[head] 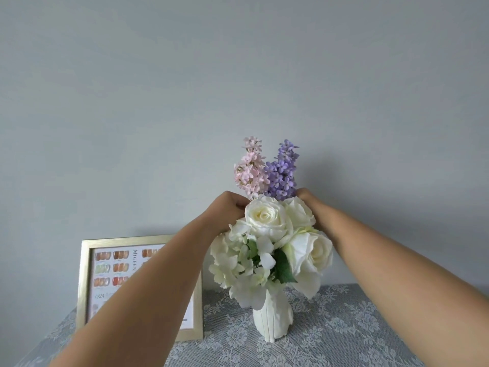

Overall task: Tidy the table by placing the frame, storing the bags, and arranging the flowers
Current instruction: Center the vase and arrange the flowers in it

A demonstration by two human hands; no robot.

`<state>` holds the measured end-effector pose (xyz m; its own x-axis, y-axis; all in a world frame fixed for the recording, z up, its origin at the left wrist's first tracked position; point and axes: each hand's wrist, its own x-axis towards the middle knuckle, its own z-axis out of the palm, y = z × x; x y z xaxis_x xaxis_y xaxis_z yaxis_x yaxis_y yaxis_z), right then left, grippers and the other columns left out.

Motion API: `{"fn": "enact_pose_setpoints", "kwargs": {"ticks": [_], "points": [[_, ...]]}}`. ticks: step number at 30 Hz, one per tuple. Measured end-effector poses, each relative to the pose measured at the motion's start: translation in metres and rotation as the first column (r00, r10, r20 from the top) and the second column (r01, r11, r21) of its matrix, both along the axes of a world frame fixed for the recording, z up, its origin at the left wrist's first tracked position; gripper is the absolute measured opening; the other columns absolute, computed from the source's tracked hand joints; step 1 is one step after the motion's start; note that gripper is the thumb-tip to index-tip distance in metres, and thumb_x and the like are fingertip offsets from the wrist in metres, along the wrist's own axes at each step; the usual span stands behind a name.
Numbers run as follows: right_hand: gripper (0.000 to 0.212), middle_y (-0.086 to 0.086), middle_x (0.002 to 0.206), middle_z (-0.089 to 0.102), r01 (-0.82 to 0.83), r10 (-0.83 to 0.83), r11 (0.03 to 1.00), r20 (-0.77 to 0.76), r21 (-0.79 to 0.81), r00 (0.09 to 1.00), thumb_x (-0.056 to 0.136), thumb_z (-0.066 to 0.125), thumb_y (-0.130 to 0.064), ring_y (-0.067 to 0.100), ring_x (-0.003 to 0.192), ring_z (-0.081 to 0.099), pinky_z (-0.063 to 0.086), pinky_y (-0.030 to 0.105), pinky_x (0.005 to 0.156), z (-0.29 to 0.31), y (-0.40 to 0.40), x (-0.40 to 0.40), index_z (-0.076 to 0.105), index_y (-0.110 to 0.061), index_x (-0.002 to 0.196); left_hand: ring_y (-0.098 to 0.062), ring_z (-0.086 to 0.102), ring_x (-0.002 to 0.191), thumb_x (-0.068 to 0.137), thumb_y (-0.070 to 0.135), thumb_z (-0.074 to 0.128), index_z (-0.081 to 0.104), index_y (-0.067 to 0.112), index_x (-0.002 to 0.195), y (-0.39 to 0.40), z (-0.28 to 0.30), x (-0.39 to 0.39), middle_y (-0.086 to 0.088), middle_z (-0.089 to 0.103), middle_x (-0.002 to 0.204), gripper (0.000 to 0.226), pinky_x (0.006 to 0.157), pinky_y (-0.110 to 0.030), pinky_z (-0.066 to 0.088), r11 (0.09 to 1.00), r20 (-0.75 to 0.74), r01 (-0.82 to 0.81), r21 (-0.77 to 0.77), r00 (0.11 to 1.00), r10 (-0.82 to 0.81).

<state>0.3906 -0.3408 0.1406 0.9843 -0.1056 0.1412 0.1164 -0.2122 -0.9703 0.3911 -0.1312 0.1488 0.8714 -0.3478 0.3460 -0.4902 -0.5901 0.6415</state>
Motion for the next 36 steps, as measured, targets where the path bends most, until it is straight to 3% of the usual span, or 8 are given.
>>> {"fn": "enact_pose_setpoints", "kwargs": {"ticks": [6,13,16,18,22,28,33,36], "points": [[0.034,0.001,0.07,0.04,0.044,-0.063,0.976,-0.083,-0.211,0.995,0.098,0.034,-0.005,0.011,0.057,0.039,0.035,0.02,0.048,0.007,0.008,0.005,0.038,-0.018,0.067,-0.011,0.04,0.054,0.072,0.001,0.064,0.056,0.024,0.041,-0.003,-0.002,0.005,0.002,0.05,0.053,0.04,0.052,-0.021,0.037,0.998,0.046,0.005,0.067,0.999,-0.008],[0.029,0.003,0.046,0.057,-0.072,0.082,0.995,-0.132,0.075,0.988,0.09,0.047,-0.005,0.019,0.041,0.055,0.042,0.02,0.044,0.001,-0.002,0.007,0.058,-0.006,0.063,0.009,0.047,0.042,0.074,0.003,0.065,0.066,0.041,0.044,0.003,-0.005,0.005,0.022,0.057,0.044,0.049,0.046,-0.008,0.038,0.999,0.03,0.035,0.01,0.999,-0.036],[0.005,0.005,0.054,0.065,-0.201,0.201,0.98,-0.12,0.015,0.972,0.074,0.065,-0.01,0.02,0.048,0.063,0.049,0.022,0.048,0.011,-0.004,0.0,0.064,-0.006,0.07,0.009,0.047,0.042,0.073,0.004,0.066,0.067,0.042,0.046,0.003,-0.005,0.006,0.022,0.058,0.044,0.047,0.047,-0.009,0.039,0.999,0.021,0.044,0.018,0.999,-0.044],[0.017,0.008,0.062,0.067,-0.252,0.244,0.964,-0.094,-0.089,0.965,0.058,0.071,-0.007,0.022,0.057,0.065,0.052,0.027,0.059,0.017,-0.008,0.0,0.066,-0.005,0.075,0.009,0.047,0.043,0.071,0.007,0.067,0.068,0.042,0.047,0.003,-0.005,0.006,0.021,0.059,0.045,0.043,0.048,-0.011,0.04,0.999,0.009,0.039,0.014,0.999,-0.039],[0.007,0.008,0.061,0.066,-0.182,0.175,0.973,-0.06,-0.142,0.983,0.078,0.066,0.003,0.021,0.055,0.063,0.052,0.028,0.058,0.018,-0.008,0.005,0.066,-0.004,0.075,0.011,0.046,0.043,0.065,0.011,0.064,0.067,0.044,0.046,0.001,-0.007,0.005,0.023,0.059,0.044,0.038,0.048,-0.009,0.039,0.998,0.004,0.059,-0.032,0.998,-0.059],[0.041,0.003,0.043,0.062,-0.096,0.094,0.995,-0.074,-0.021,0.993,0.082,0.061,-0.001,0.014,0.035,0.058,0.045,0.018,0.037,0.009,-0.005,0.013,0.069,-0.011,0.043,0.01,0.045,0.041,0.073,0.003,0.065,0.066,0.042,0.043,0.002,-0.008,0.005,0.022,0.056,0.042,0.049,0.046,-0.008,0.037,0.999,0.021,0.046,0.002,0.999,-0.046],[0.009,0.006,0.056,0.064,-0.033,0.025,0.987,-0.049,-0.159,0.998,0.08,0.067,-0.005,0.02,0.049,0.06,0.047,0.021,0.05,0.011,-0.004,0.005,0.066,-0.005,0.071,0.0,0.04,0.04,0.073,0.009,0.063,0.064,0.035,0.041,0.005,-0.006,0.006,0.015,0.051,0.04,0.041,0.047,-0.016,0.037,0.998,-0.014,-0.012,0.055,1.0,0.013],[0.007,0.01,0.068,0.061,-0.02,0.013,0.984,-0.038,-0.178,0.999,0.08,0.063,0.0,0.02,0.057,0.056,0.045,0.022,0.052,0.012,-0.018,-0.009,0.065,-0.005,0.075,0.004,0.055,0.048,0.08,0.036,0.072,0.076,0.038,0.064,0.019,0.0,-0.002,0.016,0.069,0.059,0.016,0.05,-0.012,0.042,0.998,-0.054,-0.024,-0.065,0.998,0.021]]}}
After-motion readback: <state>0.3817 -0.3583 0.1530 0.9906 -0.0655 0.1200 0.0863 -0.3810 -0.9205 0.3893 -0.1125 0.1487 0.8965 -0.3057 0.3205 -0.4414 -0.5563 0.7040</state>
